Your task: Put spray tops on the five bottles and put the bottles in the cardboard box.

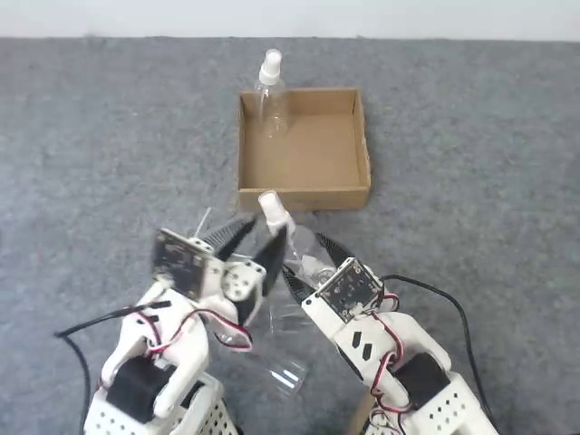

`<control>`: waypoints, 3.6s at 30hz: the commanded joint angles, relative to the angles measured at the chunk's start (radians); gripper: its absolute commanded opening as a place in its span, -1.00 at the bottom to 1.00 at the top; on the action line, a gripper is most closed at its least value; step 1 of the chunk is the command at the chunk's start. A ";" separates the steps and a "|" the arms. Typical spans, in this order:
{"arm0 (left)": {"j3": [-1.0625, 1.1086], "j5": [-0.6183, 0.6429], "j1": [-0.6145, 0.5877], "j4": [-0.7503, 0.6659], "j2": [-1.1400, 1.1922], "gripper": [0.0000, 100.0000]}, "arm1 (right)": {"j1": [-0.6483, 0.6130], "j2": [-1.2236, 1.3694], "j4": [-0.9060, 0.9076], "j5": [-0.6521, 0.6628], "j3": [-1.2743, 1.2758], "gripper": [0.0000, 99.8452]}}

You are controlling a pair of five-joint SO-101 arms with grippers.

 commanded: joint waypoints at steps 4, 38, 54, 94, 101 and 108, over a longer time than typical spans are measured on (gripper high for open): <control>-0.067 -0.021 0.041 0.012 -0.015 -0.73 | 0.013 -0.016 0.007 0.009 0.025 -0.95; 0.133 -0.006 -0.221 -0.356 -0.014 -0.73 | -0.056 -0.016 0.033 0.018 0.023 -0.95; 0.127 -0.107 -0.091 -0.236 -0.014 -0.73 | 0.036 -0.016 0.004 0.011 0.021 -0.95; -0.064 0.124 -0.292 -0.101 -0.015 -0.72 | 0.030 -0.016 0.035 0.018 0.023 -0.95; 0.045 0.126 -0.301 -0.265 -0.015 -0.72 | 0.002 -0.016 0.030 0.063 0.020 -0.95; 0.077 0.126 -0.302 -0.316 -0.014 -0.72 | -0.045 -0.016 0.025 0.149 0.023 -0.95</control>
